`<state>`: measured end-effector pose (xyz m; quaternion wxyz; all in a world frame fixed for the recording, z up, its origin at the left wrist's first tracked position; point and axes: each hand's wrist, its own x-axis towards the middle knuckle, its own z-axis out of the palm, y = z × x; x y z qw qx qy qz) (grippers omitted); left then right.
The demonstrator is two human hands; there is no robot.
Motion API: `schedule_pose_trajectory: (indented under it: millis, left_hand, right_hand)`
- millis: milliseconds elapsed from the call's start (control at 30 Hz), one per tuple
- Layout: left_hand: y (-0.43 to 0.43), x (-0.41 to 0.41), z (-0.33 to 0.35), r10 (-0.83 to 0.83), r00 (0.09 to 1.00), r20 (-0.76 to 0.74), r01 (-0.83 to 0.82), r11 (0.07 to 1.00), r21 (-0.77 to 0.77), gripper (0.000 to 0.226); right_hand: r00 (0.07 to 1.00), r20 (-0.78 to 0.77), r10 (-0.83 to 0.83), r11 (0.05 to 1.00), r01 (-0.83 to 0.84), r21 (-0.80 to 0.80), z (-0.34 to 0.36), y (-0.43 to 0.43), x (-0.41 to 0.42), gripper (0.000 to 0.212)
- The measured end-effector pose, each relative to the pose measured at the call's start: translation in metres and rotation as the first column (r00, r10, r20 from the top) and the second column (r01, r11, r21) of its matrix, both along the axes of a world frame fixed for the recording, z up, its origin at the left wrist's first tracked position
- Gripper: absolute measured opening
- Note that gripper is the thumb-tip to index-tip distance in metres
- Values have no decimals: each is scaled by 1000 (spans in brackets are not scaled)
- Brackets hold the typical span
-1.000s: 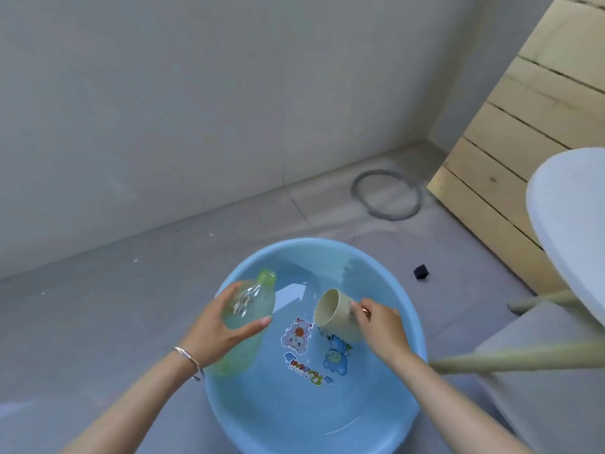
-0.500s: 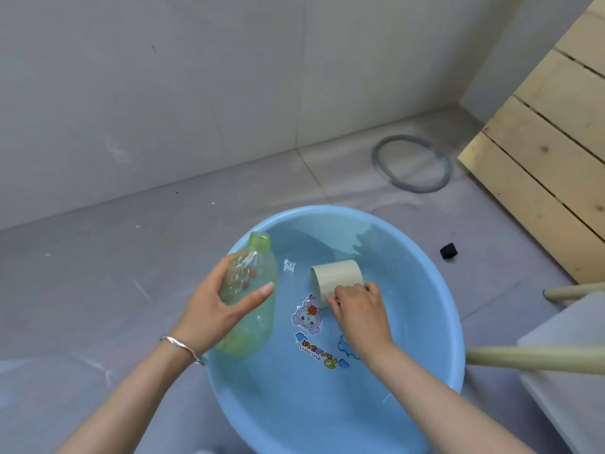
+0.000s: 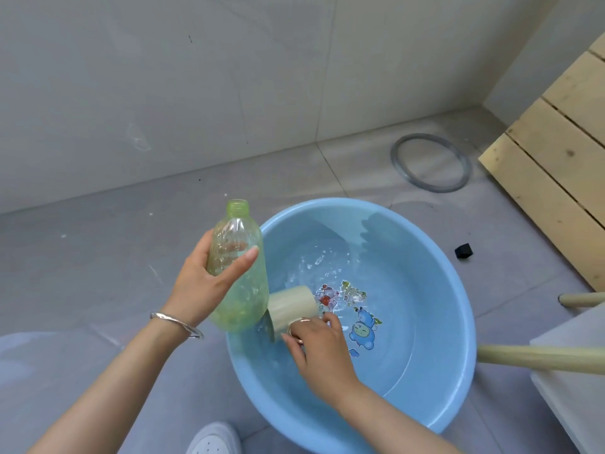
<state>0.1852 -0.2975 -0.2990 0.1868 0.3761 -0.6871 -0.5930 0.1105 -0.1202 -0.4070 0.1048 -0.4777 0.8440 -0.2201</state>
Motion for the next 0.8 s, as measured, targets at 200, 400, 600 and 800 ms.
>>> schedule_pose_trajectory:
  millis: [200, 400, 600, 800]
  left_hand:
    - [1, -5, -1, 7, 1000, -12, -7, 1000, 17, 37]
    - [6, -9, -7, -5, 1000, -17, 5, 1000, 2, 55]
    - [16, -20, -25, -137, 990, -15, 136, 987, -86, 52]
    - [37, -30, -45, -406, 901, 150, 433, 853, -292, 67]
  right_hand:
    - [805, 553, -213, 958, 284, -44, 13, 15, -15, 40]
    - [508, 811, -290, 837, 546, -42, 31, 38, -27, 49]
    - [430, 843, -322, 662, 739, -124, 75, 71, -51, 47]
    - [490, 788, -372, 551, 800, -238, 96, 99, -77, 81]
